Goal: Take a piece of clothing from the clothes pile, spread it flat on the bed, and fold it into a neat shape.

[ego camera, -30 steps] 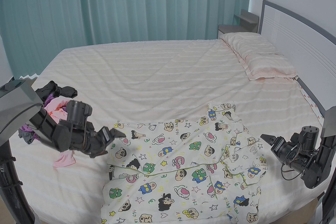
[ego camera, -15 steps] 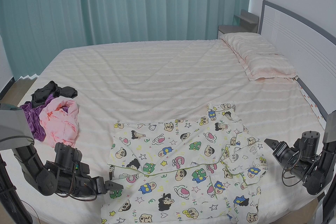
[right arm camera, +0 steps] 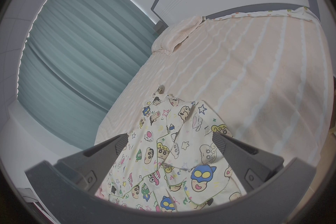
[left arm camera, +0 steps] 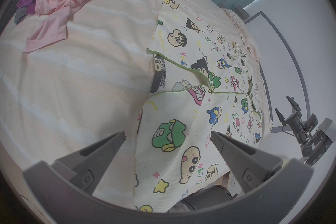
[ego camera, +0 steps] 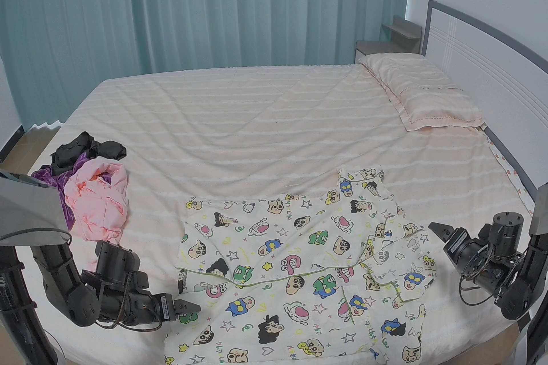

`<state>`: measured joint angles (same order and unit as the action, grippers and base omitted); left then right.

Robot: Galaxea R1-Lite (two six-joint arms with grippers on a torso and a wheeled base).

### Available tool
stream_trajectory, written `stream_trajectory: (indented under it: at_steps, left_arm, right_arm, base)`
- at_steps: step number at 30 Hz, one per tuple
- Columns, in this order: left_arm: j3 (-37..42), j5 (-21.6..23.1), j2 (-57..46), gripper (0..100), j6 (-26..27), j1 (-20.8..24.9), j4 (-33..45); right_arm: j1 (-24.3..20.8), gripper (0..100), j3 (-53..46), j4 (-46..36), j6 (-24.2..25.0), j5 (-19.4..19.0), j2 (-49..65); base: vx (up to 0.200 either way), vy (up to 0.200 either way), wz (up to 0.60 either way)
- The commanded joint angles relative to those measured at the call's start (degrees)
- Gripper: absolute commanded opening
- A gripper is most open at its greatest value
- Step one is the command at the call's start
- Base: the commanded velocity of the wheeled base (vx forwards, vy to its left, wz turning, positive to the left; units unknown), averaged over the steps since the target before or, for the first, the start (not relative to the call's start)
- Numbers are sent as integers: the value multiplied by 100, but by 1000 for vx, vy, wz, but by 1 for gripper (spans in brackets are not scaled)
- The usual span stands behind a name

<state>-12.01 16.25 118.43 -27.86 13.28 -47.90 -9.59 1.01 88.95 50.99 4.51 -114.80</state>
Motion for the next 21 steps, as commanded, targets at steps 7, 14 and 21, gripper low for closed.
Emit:
stream_trajectory:
  at_steps: [7,14,21]
  left_arm:
    - [-3,-491,382,100,-45,263,-211]
    - [-47,-667,435,0,-203,334,-255]
    - [-135,-834,312,0,-422,272,-264]
  right_arm:
    - [-359,100,-101,43,324,32,-51]
    - [-473,100,-92,43,341,68,-43]
    - [-623,100,-101,43,341,296,-43]
  base:
    - [0,0,0]
    - [0,0,0]
    - [0,0,0]
